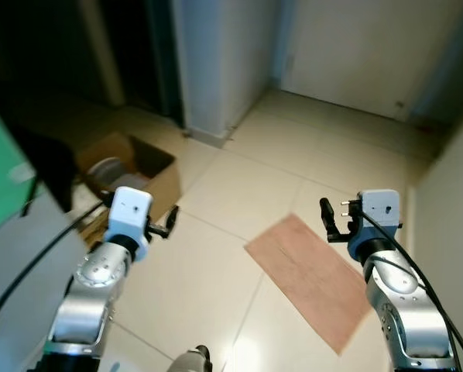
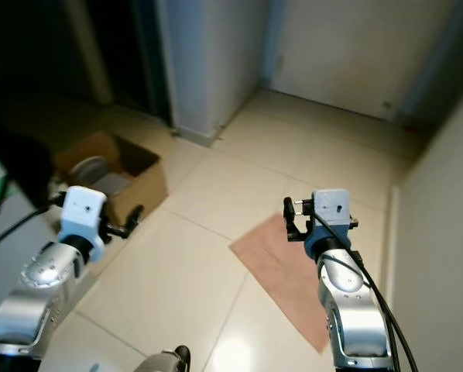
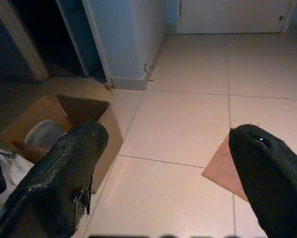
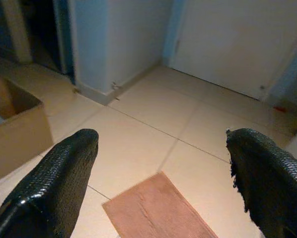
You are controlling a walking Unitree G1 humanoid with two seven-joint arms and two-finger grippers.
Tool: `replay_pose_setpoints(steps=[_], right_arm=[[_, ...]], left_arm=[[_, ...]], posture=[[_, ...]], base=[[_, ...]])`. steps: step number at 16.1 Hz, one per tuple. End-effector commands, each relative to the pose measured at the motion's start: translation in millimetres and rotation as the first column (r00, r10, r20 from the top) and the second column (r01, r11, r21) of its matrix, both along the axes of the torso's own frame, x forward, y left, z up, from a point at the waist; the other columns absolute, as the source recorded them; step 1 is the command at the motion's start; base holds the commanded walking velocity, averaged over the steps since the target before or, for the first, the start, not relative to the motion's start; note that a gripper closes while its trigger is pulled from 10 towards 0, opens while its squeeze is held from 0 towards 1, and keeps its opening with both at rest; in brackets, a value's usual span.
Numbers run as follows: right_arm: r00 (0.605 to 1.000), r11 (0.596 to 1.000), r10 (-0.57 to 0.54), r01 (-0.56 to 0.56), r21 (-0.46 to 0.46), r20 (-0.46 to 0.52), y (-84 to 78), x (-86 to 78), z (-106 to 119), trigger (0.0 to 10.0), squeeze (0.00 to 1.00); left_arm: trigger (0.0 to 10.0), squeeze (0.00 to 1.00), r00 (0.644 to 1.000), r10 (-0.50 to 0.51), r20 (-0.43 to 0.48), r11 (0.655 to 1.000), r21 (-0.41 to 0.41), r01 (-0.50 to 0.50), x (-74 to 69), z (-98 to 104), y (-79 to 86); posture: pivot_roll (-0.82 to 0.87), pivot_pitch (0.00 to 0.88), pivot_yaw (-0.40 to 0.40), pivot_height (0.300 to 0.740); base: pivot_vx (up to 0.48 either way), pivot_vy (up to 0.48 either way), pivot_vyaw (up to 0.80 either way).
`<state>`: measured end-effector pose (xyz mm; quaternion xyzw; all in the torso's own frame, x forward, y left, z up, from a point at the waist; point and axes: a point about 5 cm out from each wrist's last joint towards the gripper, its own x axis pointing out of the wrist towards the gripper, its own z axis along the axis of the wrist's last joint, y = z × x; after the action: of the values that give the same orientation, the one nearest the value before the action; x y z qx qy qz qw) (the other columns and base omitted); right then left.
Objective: Hang keys on a hook
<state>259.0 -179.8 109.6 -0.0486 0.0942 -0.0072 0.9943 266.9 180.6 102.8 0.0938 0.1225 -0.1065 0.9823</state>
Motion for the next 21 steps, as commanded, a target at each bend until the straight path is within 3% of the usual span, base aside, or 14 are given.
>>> replay_pose_setpoints(steps=[1, 7, 15, 16, 17, 21], right_arm=[[1.000, 1.000, -0.009, 0.009, -0.010, 0.001, -2.7, 0.3, 1, 10.0, 1.00], [0.995, 0.995, -0.094, 0.093, 0.029, 0.014, -8.2, -0.5, 0, 10.0, 1.00], [0.993, 0.990, -0.120, 0.121, 0.067, -0.012, -10.7, 3.4, -2, 10.0, 1.00], [0.993, 0.991, -0.121, 0.121, 0.065, -0.010, -10.6, 2.8, -1, 10.0, 1.00], [0.992, 0.990, -0.123, 0.123, 0.063, -0.009, -10.7, 2.4, -1, 10.0, 1.00], [0.990, 0.989, -0.140, 0.140, 0.043, -0.009, -12.1, -2.0, -2, 10.0, 1.00]], left_arm=[[10.0, 1.00, 1.000, -0.012, 0.020, 1.000, -0.013, 0.013, 0.7, 5, -4.9], [10.0, 1.00, 1.000, 0.005, -0.027, 0.999, -0.043, -0.006, 9.1, 3, -5.7], [10.0, 1.00, 1.000, 0.004, 0.020, 1.000, -0.029, -0.004, 20.0, 9, -12.0], [10.0, 0.17, 1.000, 0.007, 0.028, 1.000, -0.024, -0.006, 21.8, 10, -12.0], [10.0, 0.13, 1.000, 0.002, 0.026, 1.000, -0.027, -0.001, 22.3, 10, -12.4], [10.0, 0.24, 0.999, -0.035, 0.014, 0.998, -0.047, 0.036, 25.2, 8, -17.5]], posture=[[-0.11, 0.000, -0.030, 0.740], [-0.13, 0.000, -0.003, 0.740], [-0.14, 0.000, 0.015, 0.740], [-0.14, 0.000, 0.021, 0.740], [-0.14, 0.000, 0.021, 0.740], [-0.17, 0.000, 0.048, 0.740]], base=[[0.000, 0.000, 0.80], [0.000, 0.000, 0.80], [0.000, 0.000, 0.80], [0.000, 0.000, 0.80], [0.000, 0.000, 0.80], [0.000, 0.000, 0.80]])
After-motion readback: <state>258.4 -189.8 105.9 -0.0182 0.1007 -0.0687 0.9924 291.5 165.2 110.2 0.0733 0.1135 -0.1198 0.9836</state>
